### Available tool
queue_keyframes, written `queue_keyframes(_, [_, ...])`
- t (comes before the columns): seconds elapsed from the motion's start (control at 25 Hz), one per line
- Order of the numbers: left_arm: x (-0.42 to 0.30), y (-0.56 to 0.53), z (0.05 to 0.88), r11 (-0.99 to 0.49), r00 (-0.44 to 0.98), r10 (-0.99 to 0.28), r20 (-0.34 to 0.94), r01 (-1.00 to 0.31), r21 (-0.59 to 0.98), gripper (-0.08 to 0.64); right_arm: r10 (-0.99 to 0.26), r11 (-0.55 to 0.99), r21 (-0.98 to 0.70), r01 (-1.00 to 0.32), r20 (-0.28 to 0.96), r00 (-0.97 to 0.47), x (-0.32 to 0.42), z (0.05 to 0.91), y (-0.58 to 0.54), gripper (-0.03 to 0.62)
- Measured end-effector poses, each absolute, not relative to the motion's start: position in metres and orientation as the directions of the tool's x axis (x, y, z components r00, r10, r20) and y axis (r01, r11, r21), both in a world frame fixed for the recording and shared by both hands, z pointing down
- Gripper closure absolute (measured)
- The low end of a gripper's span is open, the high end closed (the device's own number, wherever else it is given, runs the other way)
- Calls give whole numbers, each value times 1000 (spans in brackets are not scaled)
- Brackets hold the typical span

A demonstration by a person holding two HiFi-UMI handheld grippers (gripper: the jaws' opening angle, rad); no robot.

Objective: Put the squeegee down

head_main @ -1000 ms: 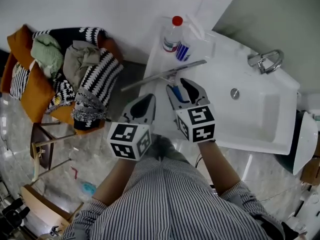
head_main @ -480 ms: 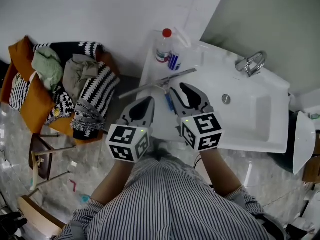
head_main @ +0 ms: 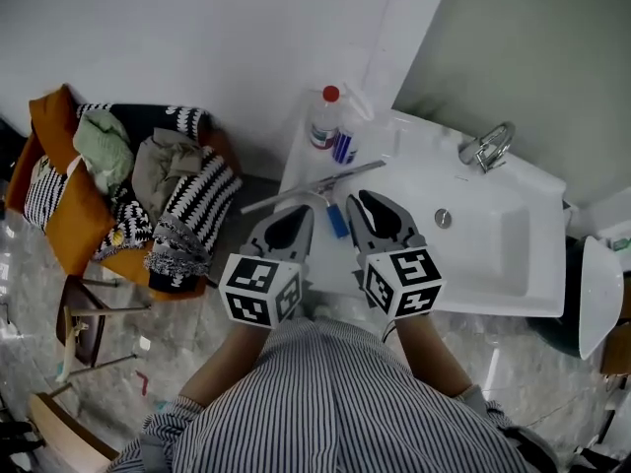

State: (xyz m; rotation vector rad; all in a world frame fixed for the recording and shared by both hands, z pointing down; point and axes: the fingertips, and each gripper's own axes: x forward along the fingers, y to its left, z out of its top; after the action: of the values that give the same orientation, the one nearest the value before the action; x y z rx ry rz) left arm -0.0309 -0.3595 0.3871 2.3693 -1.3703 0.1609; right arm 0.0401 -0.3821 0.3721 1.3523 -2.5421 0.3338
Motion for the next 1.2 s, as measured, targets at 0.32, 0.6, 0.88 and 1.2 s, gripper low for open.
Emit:
queue_keyframes(0.32, [-7,-352,379,-500,558,-782,279,-828,253,546,-802,520,-121,-846,273,-532,51,365,-374,538])
queue_keyframes(0.6, [2,-351,380,-513,572,-771,280,-818,259,546,-813,513,-114,-851,253,-524,51,367,-370,561])
queue_keyframes(0.88, [2,-353,381,-505,571,-772,281,-818,275,546,-822,497,-146,-855,236,-518,52,369,-364,575])
queue_keyframes(1.2, [6,-349,386,-516,584,-758,292,-810,279,546,-825,497,-142,-856,227,-517,51,369,-359,577])
